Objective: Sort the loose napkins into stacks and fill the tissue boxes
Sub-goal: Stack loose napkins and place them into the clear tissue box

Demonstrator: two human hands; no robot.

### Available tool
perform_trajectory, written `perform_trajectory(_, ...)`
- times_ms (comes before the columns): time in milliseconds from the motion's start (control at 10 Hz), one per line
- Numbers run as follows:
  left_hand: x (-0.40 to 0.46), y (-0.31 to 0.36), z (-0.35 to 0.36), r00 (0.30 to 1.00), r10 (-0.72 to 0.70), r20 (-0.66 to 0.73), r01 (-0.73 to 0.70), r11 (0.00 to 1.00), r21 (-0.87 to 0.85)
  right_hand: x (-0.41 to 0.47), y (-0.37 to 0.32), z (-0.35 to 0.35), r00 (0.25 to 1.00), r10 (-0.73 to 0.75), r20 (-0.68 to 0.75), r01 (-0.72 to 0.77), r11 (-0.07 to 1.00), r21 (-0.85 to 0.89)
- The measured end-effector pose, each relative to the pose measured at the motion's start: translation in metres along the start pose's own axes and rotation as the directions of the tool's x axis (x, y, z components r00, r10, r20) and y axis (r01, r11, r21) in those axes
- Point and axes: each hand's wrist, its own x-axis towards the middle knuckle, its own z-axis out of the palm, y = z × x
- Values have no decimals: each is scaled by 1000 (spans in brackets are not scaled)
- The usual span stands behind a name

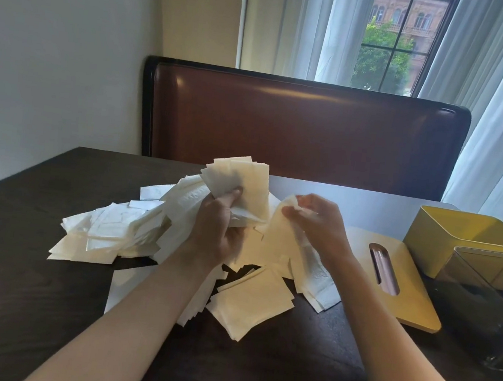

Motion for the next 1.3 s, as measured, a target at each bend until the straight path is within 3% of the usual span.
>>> perform_trajectory(100,-1,-1,-3,1000,-19,24,18,1000,22,-4,-10,-6,997,-72,-37,79,974,213)
perform_trajectory(300,-4,1,-3,997,-21,71,12,992,124,-13,-22,-14,970,-110,218,-59,761,646)
perform_trajectory(400,-6,2,-1,987,-49,153,27,989,148,-14,-23,-12,971,-135,195,-14,789,614)
perform_trajectory(500,-11,2,2,929,-141,341,104,987,126,-12,-19,-3,988,-151,43,120,905,409)
perform_trajectory(600,-15,-4,2,873,-195,446,110,972,209,-9,-15,2,988,-146,-42,152,948,280)
perform_trajectory(700,-14,-6,1,836,-226,499,78,951,301,-8,-13,3,986,-145,-81,160,960,230)
perform_trajectory(800,-12,-7,-1,843,-207,497,44,947,319,-6,-11,3,989,-126,-82,144,946,290)
perform_trajectory(900,-9,-4,-2,926,-81,370,1,977,212,-2,-7,0,991,-77,-108,110,934,341)
perform_trajectory(1000,-3,3,-5,985,41,165,-69,984,162,2,4,0,997,-46,-67,53,993,105)
perform_trajectory(1100,3,4,-8,996,51,68,-59,990,126,0,12,7,994,-33,101,45,992,-119)
perform_trajectory(1200,4,3,-7,998,36,59,-39,997,59,-1,12,9,991,-59,122,75,989,-131)
perform_trajectory(1300,3,2,-6,999,30,36,-31,999,31,1,11,4,992,-121,21,123,985,-124)
